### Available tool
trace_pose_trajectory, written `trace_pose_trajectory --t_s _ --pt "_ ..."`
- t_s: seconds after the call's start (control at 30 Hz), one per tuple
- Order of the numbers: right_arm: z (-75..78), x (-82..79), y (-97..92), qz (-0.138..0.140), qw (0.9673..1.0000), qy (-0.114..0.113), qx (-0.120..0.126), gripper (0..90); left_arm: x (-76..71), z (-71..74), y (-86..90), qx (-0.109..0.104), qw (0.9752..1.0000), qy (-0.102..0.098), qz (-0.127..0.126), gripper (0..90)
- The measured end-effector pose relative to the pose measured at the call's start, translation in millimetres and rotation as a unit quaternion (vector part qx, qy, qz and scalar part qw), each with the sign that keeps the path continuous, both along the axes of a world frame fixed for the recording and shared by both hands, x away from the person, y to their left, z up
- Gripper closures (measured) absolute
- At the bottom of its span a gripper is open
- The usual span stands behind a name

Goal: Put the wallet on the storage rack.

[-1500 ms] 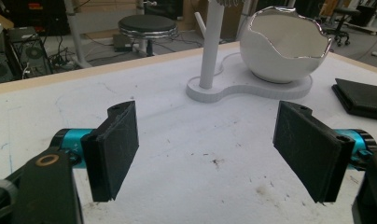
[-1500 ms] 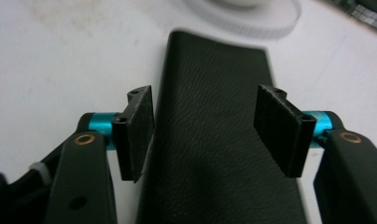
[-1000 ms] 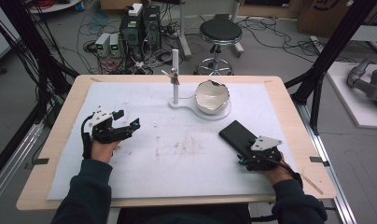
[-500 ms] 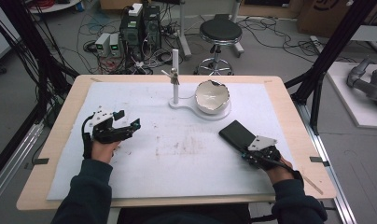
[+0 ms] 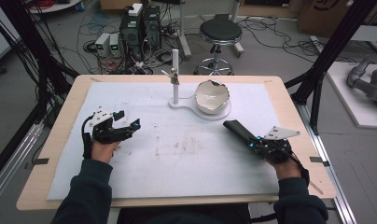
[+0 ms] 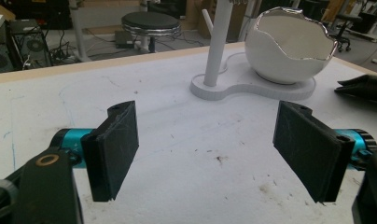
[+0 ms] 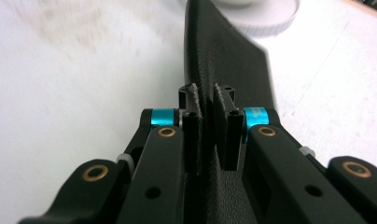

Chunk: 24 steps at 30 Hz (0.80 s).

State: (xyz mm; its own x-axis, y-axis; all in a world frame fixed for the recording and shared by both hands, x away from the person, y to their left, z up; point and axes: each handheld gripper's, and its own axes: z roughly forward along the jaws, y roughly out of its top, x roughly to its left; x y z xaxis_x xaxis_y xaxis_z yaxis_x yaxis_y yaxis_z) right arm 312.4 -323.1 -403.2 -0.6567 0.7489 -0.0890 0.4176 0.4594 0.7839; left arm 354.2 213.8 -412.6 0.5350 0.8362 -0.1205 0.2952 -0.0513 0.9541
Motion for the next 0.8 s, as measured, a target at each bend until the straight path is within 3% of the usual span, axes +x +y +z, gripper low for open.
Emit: trace_pose_trajectory --t_s 0.03,0.13,0.17,0.2,0.3,0.5,0.8 --pt "4.2 -0.9 -3.0 -0.006 0.9997 0.001 0.025 84.0 0.0 0.0 0.2 0.000 1.0000 0.000 0.000 22.2" --pt "12.3 -3.5 -6.7 -0.009 0.9979 0.002 0.064 84.1 0.0 -0.1 1.0 -0.001 1.0000 0.002 0.000 22.2" --pt "14.9 -3.7 -9.9 -0.014 0.9956 0.002 0.093 84.1 0.0 -0.1 1.0 0.000 1.0000 0.001 0.000 22.2" --pt "14.9 -3.7 -9.9 -0.014 0.9956 0.002 0.093 84.1 -0.1 0.0 1.1 0.000 1.0000 0.000 -0.001 22.2" --pt "16.2 -2.7 -17.9 -0.031 0.9915 0.003 0.127 84.0 0.0 -0.3 1.0 -0.002 1.0000 0.002 0.000 22.2" --pt "9.8 3.1 -35.4 -0.075 0.9861 -0.001 0.148 81.8 0.2 -1.0 0.8 0.000 1.0000 0.004 -0.002 22.2" --pt "3.6 4.6 -39.4 -0.085 0.9852 -0.009 0.149 71.4 -0.5 -1.3 1.7 0.001 1.0000 0.004 -0.001 22.3"
